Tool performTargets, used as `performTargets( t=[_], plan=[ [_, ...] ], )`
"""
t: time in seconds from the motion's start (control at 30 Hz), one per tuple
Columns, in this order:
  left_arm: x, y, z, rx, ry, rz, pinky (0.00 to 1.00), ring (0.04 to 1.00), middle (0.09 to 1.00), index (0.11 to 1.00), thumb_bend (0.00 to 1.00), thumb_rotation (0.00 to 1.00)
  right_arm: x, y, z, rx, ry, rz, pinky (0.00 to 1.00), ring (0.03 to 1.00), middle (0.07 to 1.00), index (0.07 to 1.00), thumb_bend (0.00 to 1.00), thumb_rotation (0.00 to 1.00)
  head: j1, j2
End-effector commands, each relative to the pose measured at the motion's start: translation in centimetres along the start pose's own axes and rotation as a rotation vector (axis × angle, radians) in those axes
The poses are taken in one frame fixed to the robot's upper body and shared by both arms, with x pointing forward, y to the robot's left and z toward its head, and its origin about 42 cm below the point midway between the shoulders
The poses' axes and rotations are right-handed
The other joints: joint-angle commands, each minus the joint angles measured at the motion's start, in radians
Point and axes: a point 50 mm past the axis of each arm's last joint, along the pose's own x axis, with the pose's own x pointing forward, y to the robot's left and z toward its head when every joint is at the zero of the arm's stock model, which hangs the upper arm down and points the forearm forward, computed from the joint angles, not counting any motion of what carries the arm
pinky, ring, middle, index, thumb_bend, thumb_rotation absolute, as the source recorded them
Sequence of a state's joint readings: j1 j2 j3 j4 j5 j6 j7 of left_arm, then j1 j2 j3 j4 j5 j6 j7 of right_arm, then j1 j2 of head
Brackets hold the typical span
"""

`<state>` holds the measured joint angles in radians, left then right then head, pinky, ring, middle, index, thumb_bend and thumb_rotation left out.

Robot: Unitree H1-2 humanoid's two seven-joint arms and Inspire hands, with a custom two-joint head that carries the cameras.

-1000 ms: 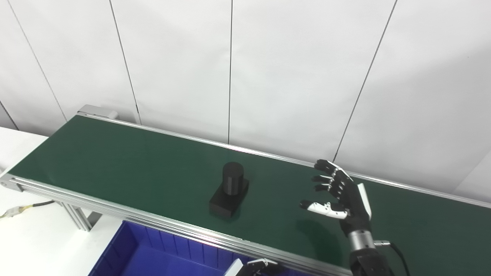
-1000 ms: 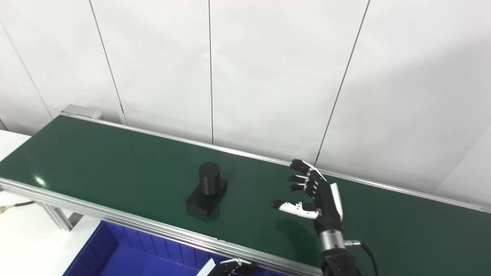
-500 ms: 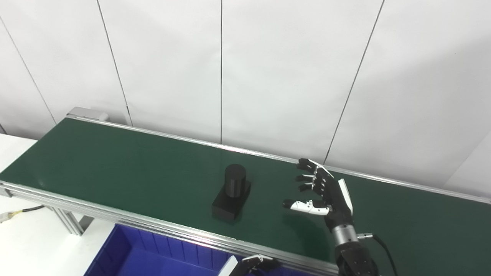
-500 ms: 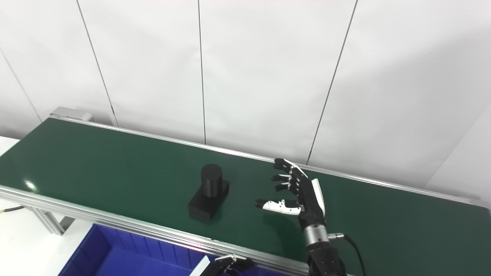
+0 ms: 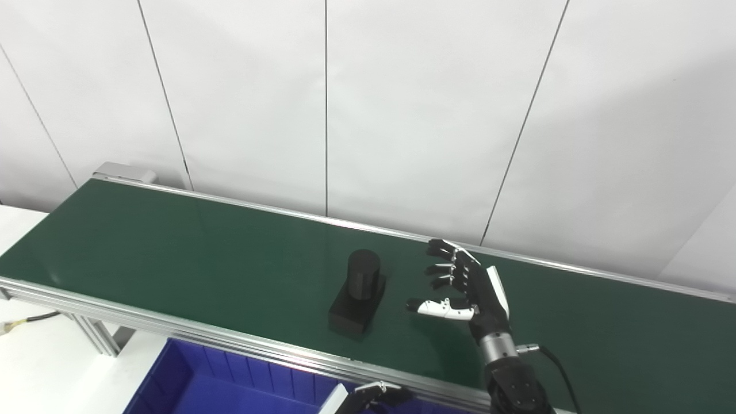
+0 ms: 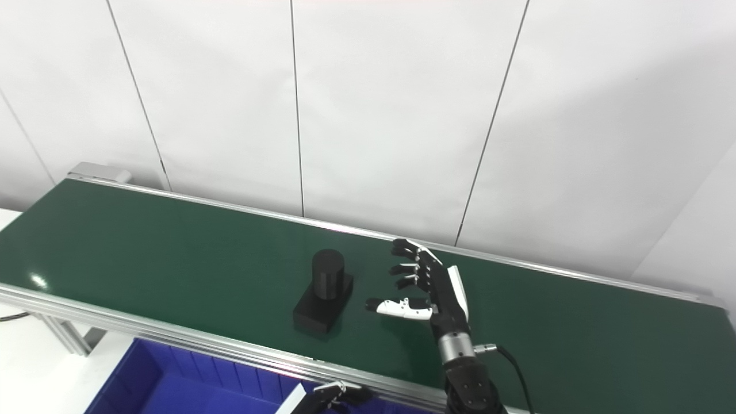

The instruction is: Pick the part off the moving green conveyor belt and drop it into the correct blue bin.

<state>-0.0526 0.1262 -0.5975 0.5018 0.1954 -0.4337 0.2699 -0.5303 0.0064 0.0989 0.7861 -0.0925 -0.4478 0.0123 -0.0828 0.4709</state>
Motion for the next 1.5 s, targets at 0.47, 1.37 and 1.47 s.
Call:
performTargets(
  t=[0.47, 1.37, 1.47],
  plan=[
    [0.2, 0.1, 1.0, -0.011, -0.066, 0.001, 0.66, 0.735, 0.748, 0.712, 1.0, 0.0, 3.2, 0.4, 1.7, -0.056, -0.033, 0.018, 0.52, 0.649, 0.769, 0.759, 0.97, 0.13, 0.01, -0.003],
    [-0.3, 0.0, 1.2, -0.023, -0.071, 0.002, 0.68, 0.744, 0.752, 0.715, 1.0, 0.0, 4.3, 0.2, 1.8, -0.093, -0.012, 0.022, 0.51, 0.643, 0.755, 0.736, 0.97, 0.12, 0.02, 0.007],
    [-0.4, 0.0, 1.3, -0.025, -0.071, 0.003, 0.68, 0.744, 0.751, 0.714, 1.0, 0.0, 4.3, 0.2, 1.8, -0.09, -0.013, 0.02, 0.51, 0.644, 0.755, 0.734, 0.97, 0.11, 0.018, 0.01]
  ],
)
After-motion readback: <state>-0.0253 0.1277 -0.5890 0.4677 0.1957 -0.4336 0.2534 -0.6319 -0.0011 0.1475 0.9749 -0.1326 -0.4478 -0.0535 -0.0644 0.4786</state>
